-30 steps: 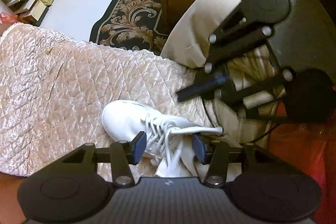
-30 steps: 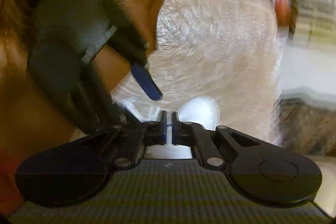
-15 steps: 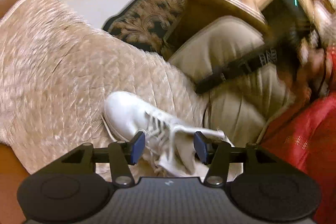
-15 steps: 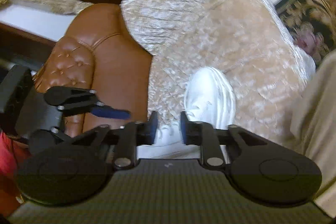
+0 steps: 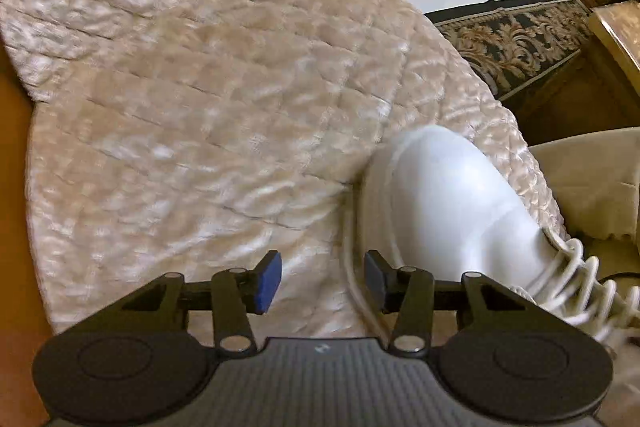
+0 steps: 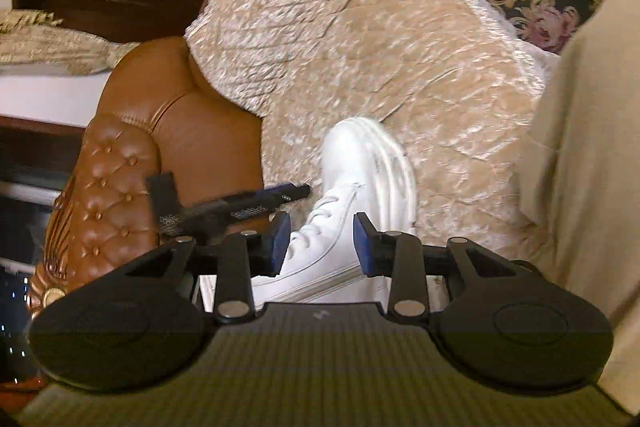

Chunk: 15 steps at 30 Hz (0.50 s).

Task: Lace up shoes with both hands

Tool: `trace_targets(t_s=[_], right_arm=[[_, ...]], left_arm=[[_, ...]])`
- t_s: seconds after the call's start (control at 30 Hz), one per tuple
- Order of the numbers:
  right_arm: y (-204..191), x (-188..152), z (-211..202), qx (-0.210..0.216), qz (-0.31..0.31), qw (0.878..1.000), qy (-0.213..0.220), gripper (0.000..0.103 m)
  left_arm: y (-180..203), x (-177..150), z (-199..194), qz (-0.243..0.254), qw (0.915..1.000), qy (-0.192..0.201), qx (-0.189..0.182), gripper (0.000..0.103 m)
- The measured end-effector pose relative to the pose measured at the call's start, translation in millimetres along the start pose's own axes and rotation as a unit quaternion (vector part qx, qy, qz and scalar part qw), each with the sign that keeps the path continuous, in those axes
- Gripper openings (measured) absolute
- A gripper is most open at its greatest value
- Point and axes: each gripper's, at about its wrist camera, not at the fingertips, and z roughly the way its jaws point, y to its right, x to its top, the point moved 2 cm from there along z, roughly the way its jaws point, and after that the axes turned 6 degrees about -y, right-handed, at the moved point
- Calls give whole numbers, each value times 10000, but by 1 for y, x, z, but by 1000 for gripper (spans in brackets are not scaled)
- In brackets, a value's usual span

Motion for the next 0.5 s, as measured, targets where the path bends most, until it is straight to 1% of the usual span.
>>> trace_targets(t_s=[0.07,0.1,0.2,0.27,0.33,0.4,0.43,0.47,0.5], right_arm=[[1,1,4,-63,35,9999,-75,41],[1,1,6,-74,23,9999,-120,41],[-1,0,13,-109,-6,9997,-236,41],[-1,0,14,-101,65,9996,-253,41],[1,0,16,-101,131,9995,-258,41],[2,-1,18,-111,174,9994,-277,41],[2,-1,19,-116,187,9993,-287,41],[2,-1,19,-120,193,9993,-291,41],[2,-1,20,-129,192,9993,-292,41]], left_arm=[[5,0,10,74,9998,65,157,46],[5,1,12,144,9997,98,172,46],[1,3,14,228,9997,88,12,47],[-2,4,17,307,9995,94,45,60],[-1,1,18,376,9991,84,180,63],[4,0,17,382,9987,52,330,63],[8,0,19,449,9977,-11,511,47],[13,-2,25,624,9944,-138,837,29],[16,-4,29,681,9924,-182,1009,28]])
